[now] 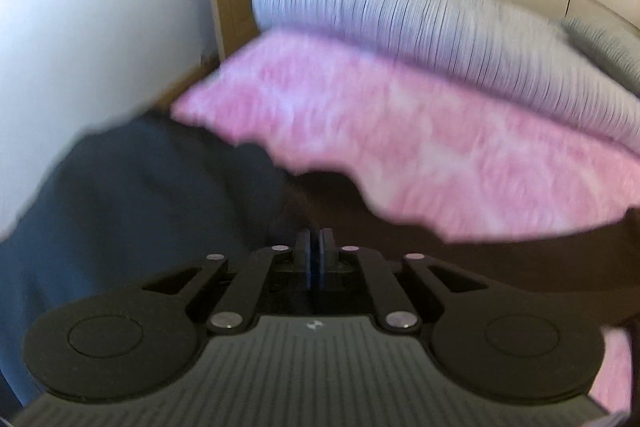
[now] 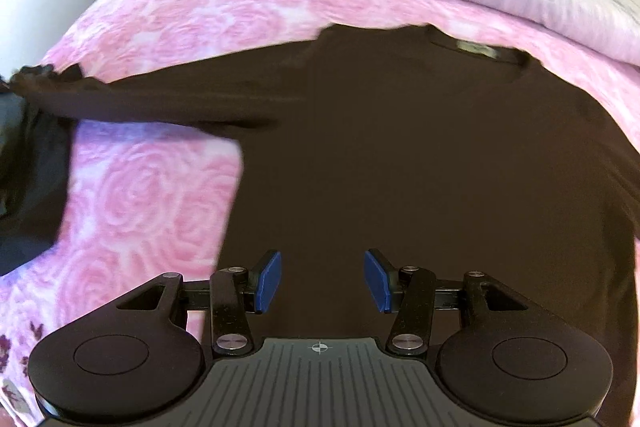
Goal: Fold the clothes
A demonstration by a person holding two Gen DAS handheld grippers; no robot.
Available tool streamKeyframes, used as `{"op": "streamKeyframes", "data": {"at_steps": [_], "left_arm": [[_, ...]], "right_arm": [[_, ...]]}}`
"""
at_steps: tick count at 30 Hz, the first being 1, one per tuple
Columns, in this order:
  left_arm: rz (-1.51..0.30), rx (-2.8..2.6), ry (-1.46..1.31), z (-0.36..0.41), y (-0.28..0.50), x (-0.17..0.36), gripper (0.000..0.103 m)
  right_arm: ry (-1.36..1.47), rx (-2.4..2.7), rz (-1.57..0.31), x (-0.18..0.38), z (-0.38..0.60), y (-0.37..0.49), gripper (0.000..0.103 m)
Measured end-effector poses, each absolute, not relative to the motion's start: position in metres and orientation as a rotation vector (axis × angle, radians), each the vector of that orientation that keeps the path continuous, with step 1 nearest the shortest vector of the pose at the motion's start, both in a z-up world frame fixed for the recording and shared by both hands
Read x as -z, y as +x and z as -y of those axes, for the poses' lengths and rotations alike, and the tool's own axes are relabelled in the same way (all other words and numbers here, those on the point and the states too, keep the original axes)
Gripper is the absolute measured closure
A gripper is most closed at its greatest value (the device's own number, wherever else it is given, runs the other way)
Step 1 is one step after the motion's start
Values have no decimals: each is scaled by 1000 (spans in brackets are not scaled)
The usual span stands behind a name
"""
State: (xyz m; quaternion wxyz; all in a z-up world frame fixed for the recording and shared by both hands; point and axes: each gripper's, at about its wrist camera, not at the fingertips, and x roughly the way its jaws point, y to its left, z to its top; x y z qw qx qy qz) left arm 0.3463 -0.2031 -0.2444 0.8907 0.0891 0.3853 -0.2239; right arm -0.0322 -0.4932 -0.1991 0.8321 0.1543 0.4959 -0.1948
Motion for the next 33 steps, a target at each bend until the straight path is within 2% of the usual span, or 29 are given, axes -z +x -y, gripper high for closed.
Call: {"op": "streamKeyframes", "data": {"at_steps": [2, 5, 14, 19, 21, 24, 26, 33], "left_arm": [[-833, 443, 152, 189, 351, 247, 85], [-842, 429, 103, 172, 357, 242, 79], [-898, 480, 292, 188, 373, 270, 78], [-842, 515, 326, 193, 339, 249, 78], [-835, 584, 339, 197, 311, 236, 78], [-833, 779, 398, 215, 243, 225, 71], [-836, 946, 458, 233, 183, 220, 65], [-849, 1433, 653, 300, -46, 221, 56]], "right_arm": [[315, 407, -1049, 199, 489, -28, 53], [323, 408, -1063, 204, 486, -26, 53], [380, 418, -1161, 228, 487, -53, 53], [498, 525, -1212, 234, 510, -114, 53], [533, 573, -1232, 231, 520, -147, 53], [514, 624, -1265, 220, 533, -199, 53], [490, 650, -1273, 210, 542, -233, 53], [404, 673, -1251, 193, 575, -344, 53]]}}
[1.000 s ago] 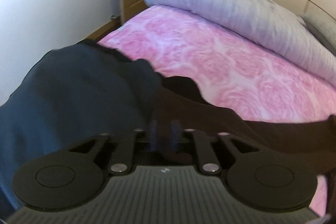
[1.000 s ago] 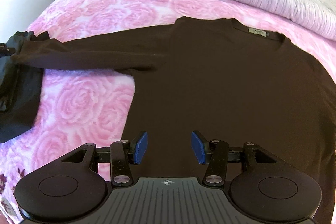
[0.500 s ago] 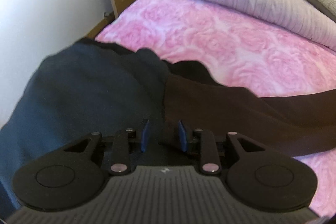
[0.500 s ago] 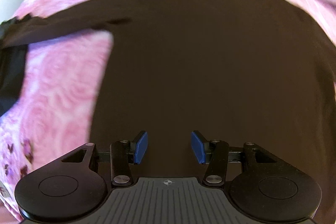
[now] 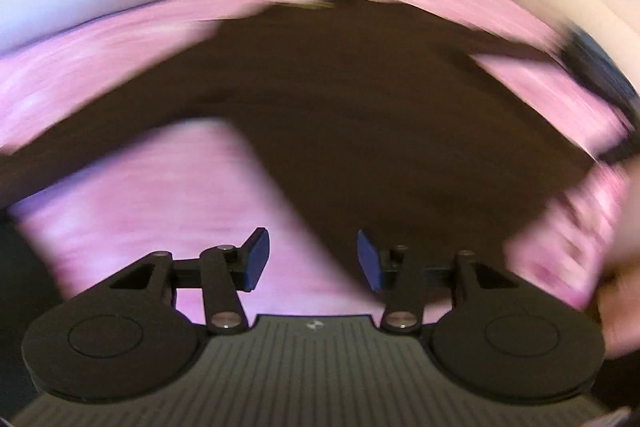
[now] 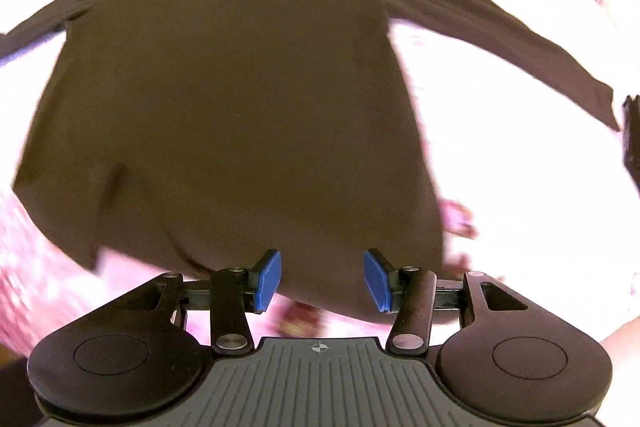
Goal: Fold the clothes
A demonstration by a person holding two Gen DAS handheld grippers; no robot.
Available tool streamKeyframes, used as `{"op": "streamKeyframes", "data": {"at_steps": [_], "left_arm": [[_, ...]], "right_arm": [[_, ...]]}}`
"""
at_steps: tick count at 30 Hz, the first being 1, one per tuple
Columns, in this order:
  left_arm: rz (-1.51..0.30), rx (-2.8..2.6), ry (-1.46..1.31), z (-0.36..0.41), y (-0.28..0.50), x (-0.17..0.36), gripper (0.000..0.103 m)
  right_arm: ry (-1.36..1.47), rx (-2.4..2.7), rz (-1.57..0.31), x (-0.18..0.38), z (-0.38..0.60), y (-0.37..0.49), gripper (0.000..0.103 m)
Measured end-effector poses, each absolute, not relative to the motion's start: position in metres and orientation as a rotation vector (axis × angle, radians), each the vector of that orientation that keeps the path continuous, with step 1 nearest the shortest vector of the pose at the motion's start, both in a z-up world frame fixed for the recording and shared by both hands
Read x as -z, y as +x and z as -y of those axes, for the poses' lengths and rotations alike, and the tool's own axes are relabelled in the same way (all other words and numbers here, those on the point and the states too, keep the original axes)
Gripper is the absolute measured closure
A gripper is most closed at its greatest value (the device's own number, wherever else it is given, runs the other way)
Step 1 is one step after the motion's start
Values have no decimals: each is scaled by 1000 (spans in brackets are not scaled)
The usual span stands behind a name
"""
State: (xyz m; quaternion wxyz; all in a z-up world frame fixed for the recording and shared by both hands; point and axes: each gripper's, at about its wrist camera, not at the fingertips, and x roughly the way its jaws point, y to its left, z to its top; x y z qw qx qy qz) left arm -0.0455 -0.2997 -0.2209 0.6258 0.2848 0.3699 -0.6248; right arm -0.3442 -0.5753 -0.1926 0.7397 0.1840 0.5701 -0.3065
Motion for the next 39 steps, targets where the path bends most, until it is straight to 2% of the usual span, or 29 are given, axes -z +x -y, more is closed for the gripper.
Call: {"op": "streamKeyframes", "data": {"at_steps": [2, 3, 6, 8, 12, 13, 14, 15, 16, 22, 30, 31, 32, 33, 34, 35, 39], "left_arm": [[-839, 1487, 711, 316, -101, 227, 47], [-841, 1485, 737, 324, -126, 234, 46], [-858, 1447, 792, 343, -187, 254, 46], [-850, 1374, 848, 358, -211, 270, 46], [-715, 1299, 1062, 372, -243, 296, 46], [-670, 1303, 1115, 371, -248, 299, 58], [-631, 1303, 1167, 370, -252, 299, 81], [-609, 1300, 1199, 366, -251, 296, 91], [-601, 1300, 1211, 361, -247, 290, 95], [-672, 1205, 1097, 322, -181, 235, 97], [-675, 1294, 1159, 293, -164, 222, 97], [-672, 1296, 1165, 294, -168, 223, 97], [-670, 1300, 1165, 293, -170, 223, 97], [-671, 1303, 1160, 294, -171, 222, 97], [-675, 1306, 1156, 293, -171, 221, 97], [-678, 1314, 1160, 292, -170, 220, 97], [-673, 1386, 1217, 278, -177, 210, 98]], "right_arm": [[394, 650, -1246, 196, 582, -365, 53], [389, 639, -1244, 197, 586, -375, 53], [393, 608, -1238, 204, 597, -402, 51], [407, 600, -1234, 208, 604, -416, 44], [405, 557, -1211, 214, 616, -433, 39], [382, 535, -1213, 215, 616, -435, 39], [354, 510, -1219, 217, 615, -436, 38], [305, 477, -1228, 220, 613, -438, 38], [234, 435, -1241, 223, 609, -440, 38], [-171, 198, -1292, 248, 583, -448, 38], [-3, 133, -1176, 259, 621, -451, 38], [1, 100, -1181, 260, 622, -449, 40], [8, 77, -1182, 259, 623, -447, 49], [29, 58, -1185, 256, 625, -446, 63], [50, 39, -1188, 254, 627, -445, 73], [71, 20, -1191, 252, 629, -444, 92], [343, -62, -1263, 232, 648, -450, 95]]}}
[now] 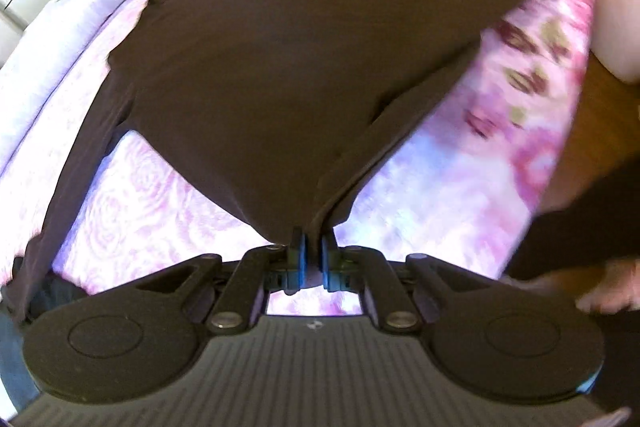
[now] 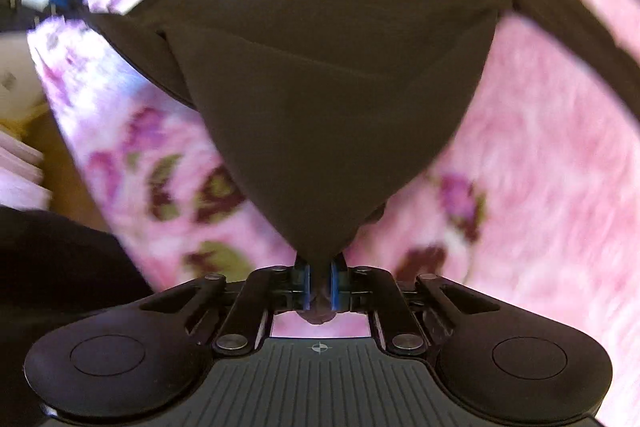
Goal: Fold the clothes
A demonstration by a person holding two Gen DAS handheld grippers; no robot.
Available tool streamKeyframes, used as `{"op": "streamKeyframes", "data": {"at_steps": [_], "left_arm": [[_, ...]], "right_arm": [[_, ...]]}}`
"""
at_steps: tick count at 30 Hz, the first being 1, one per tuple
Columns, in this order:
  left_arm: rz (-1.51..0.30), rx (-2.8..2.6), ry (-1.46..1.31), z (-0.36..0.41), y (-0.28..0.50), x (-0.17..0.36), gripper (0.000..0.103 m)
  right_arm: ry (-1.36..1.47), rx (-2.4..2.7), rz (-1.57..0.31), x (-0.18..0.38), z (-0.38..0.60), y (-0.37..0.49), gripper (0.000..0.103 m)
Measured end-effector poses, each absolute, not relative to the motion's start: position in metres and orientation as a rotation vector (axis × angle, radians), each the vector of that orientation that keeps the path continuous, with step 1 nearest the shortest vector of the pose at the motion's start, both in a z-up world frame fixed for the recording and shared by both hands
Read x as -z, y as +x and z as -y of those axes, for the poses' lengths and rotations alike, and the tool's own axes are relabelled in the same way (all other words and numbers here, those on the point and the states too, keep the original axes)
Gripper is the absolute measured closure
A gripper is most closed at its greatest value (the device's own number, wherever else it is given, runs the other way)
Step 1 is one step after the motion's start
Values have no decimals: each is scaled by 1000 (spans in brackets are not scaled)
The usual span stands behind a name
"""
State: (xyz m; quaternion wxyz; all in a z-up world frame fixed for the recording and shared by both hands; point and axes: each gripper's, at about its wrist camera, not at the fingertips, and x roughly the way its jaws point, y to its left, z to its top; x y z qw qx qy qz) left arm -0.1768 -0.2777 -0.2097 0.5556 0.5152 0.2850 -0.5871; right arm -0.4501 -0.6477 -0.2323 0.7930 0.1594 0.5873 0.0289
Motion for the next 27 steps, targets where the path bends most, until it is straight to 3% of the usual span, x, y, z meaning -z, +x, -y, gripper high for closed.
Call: {"op": "streamKeyframes", "data": {"at_steps": [5, 12, 19, 20, 24, 27], "left_arm": [[-719, 1450, 1301, 248, -185, 212, 98], [-707, 1447, 1398, 243, -203, 256, 98], [-793, 1420, 1392, 241, -203, 270, 96], [-807, 1418, 1393, 239, -203, 269, 96], [-850, 1416, 1418, 230, -203, 264, 93], [-869, 1403, 1408, 223, -202, 261, 93]], "right_arm": [[855, -60, -1226, 225, 707, -477, 96], [827, -25, -1401, 261, 703, -458, 96], [898, 91, -1411, 266, 702, -463, 94], [905, 110, -1412, 264, 703, -465, 91], [848, 157, -1477, 262, 697, -472, 64], [805, 165, -1495, 263, 687, -480, 56]]}}
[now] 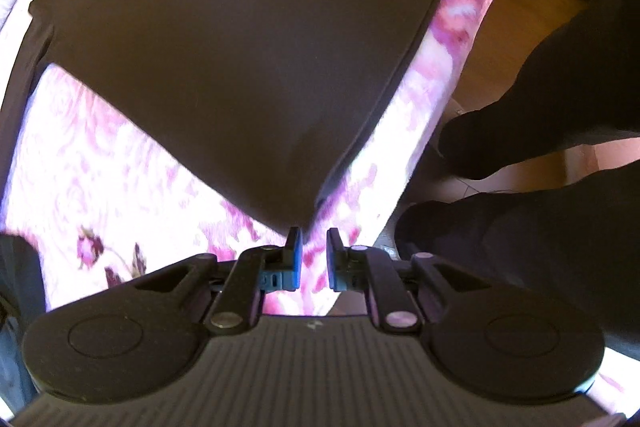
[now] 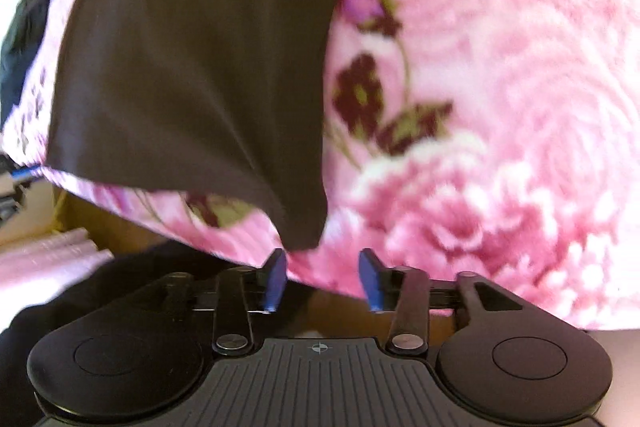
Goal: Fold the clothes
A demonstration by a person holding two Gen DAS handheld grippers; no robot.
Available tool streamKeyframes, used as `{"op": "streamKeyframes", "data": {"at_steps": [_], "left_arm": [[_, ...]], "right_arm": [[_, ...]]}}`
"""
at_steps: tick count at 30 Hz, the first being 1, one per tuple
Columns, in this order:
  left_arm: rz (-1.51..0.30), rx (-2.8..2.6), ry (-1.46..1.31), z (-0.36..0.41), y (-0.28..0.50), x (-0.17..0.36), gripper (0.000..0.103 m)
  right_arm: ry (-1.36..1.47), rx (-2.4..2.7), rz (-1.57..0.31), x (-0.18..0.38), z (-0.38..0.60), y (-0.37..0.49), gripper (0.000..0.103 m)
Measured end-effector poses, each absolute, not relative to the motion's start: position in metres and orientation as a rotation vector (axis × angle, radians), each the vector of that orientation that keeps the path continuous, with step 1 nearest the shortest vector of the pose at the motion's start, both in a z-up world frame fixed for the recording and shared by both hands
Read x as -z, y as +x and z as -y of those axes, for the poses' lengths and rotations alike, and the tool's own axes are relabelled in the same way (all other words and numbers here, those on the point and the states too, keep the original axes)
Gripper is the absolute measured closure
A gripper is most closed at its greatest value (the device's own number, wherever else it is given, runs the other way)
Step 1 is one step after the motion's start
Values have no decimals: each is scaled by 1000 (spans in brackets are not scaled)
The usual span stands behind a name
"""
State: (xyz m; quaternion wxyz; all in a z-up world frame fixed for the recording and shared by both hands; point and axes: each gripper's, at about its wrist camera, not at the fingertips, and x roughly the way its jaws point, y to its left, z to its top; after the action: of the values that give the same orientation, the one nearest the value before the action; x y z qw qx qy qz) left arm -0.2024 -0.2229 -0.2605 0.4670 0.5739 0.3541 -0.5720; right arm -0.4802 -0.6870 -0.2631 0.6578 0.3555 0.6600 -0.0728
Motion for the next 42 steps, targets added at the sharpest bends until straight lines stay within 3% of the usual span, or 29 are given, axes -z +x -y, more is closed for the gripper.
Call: {"op": "streamKeyframes", "data": {"at_steps": [8, 15, 17, 18, 21, 23, 25, 33, 42], "left_arm": [[-902, 1315, 1271, 236, -195, 248, 91], [-859, 1279, 1223, 254, -196, 224, 84], [-866, 1232, 1176, 256, -190, 212, 73], [-868, 1206, 1146, 258, -187, 204, 68], [-882, 1124, 1043, 262, -175, 178, 46], [-898, 1074, 951, 263, -163, 159, 28], [-917, 1031, 862, 264, -148, 142, 21], [-901, 1000, 688, 270, -67, 94, 20], [-770, 1240, 708, 252, 50, 62, 19]], "right_arm": [[863, 213, -1367, 262, 666, -492, 53], [682, 224, -1438, 247, 645, -478, 53], [625, 251, -1421, 233, 641, -472, 48], [610, 283, -1402, 225, 639, -468, 39], [591, 366, -1319, 195, 638, -453, 24], [566, 388, -1266, 175, 634, -440, 21], [526, 401, -1217, 154, 628, -424, 21], [468, 499, -1052, 79, 592, -376, 20], [476, 871, -916, 27, 487, -321, 20]]}}
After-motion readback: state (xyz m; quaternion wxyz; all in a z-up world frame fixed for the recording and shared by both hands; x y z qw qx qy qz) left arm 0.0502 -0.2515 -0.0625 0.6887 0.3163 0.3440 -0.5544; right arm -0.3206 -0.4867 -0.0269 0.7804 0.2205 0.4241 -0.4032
